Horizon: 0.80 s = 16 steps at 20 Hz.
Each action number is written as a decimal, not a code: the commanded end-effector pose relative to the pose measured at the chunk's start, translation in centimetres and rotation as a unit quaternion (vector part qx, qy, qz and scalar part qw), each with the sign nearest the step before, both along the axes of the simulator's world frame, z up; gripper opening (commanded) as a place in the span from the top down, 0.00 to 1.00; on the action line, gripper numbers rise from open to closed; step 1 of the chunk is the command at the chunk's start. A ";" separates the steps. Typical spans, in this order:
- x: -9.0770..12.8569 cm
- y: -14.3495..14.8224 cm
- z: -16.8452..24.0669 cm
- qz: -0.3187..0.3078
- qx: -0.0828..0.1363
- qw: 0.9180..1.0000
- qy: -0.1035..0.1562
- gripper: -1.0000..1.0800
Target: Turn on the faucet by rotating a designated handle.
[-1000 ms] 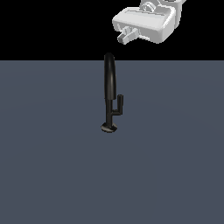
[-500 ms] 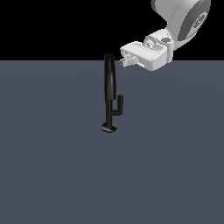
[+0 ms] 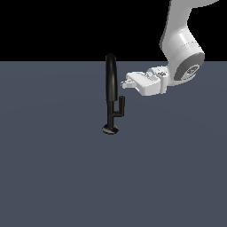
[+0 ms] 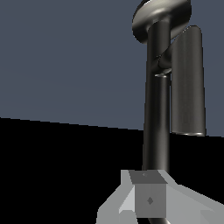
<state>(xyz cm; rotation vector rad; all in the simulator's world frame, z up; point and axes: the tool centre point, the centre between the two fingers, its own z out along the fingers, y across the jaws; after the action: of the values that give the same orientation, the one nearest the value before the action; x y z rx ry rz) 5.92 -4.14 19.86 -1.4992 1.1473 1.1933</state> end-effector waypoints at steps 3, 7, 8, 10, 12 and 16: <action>0.6 0.3 -2.8 -0.034 0.036 0.998 0.036 1.00; 0.9 0.7 -4.6 -0.055 0.057 0.995 0.058 1.00; 0.9 0.8 -5.0 -0.059 0.061 0.994 0.063 1.00; 1.0 0.9 -5.5 -0.065 0.067 0.993 0.069 1.00; 1.0 1.0 -5.8 -0.069 0.071 0.992 0.072 1.00; 1.0 1.0 -5.8 -0.068 0.071 0.993 0.072 1.00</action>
<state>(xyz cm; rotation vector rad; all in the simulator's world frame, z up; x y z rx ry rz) 6.87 -3.11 14.00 -1.2238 1.2152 1.2778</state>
